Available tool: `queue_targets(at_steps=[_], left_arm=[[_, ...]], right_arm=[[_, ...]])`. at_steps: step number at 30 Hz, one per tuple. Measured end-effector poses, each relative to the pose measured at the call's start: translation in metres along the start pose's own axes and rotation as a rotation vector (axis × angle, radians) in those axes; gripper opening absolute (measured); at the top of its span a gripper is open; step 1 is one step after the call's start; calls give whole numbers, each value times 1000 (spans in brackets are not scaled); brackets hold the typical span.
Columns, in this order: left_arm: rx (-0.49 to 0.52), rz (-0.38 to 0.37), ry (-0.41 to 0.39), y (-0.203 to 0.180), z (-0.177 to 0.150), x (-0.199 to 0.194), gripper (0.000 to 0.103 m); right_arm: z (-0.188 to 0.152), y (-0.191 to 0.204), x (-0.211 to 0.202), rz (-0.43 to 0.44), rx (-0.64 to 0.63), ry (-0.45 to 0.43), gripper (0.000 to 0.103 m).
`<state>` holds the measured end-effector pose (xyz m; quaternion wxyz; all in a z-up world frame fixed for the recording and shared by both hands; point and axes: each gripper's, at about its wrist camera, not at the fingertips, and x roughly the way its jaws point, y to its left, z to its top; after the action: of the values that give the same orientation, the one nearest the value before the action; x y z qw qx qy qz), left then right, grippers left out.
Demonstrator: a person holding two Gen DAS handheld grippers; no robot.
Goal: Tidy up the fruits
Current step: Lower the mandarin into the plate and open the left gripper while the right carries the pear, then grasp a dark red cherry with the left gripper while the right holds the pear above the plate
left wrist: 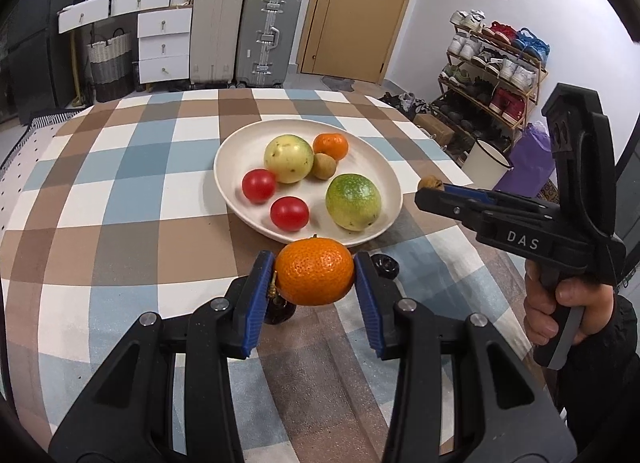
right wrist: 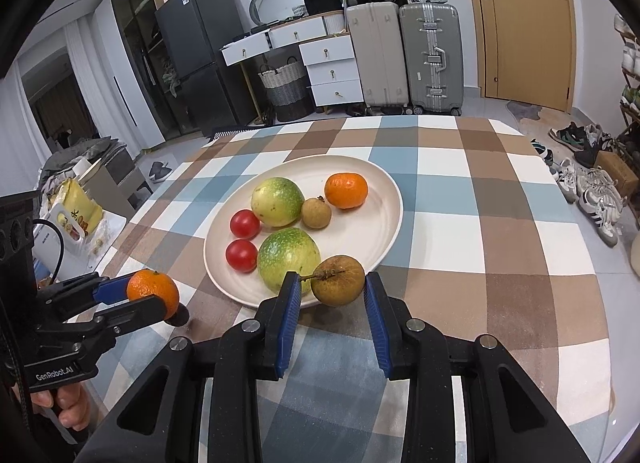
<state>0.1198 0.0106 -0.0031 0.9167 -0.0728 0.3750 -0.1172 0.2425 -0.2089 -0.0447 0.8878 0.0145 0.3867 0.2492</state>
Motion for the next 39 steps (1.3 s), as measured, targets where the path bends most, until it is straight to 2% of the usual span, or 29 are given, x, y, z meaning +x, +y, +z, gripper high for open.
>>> queue_targets(at_steps=[9,18,21,22,24,28,34,36,38,39], left_arm=[[14,-23,-36,-5,2,-12,36],[10,-9,39,0,-14,-3,36],[4,4,54,3,-25,-4,48],[1,8,54,5,-28,-5,57],[-11,29,50,9,-34,-6,62],[-54,17,88,16,-41,0,62],[-52,12,117,11,-43,19,61],[-55,20,111,11,-42,23,57],[-63,11,121,11,-40,27,42],[-66,12,122,11,-39,27,41]], right_arm=[[-1,-2,-4,-2,0,-2,33],[-3,-3,-6,-7,0,4,33],[-7,-4,-9,-11,0,7,33],[-9,-4,-11,-13,-1,4,33],[-12,-5,-14,-11,-1,4,33],[-21,-6,-17,-7,-2,9,33],[-32,-5,-17,-7,2,25,33],[-33,-5,-17,-9,3,27,33],[-33,-5,-17,-9,0,25,33],[-33,-5,-17,-11,-1,24,33]])
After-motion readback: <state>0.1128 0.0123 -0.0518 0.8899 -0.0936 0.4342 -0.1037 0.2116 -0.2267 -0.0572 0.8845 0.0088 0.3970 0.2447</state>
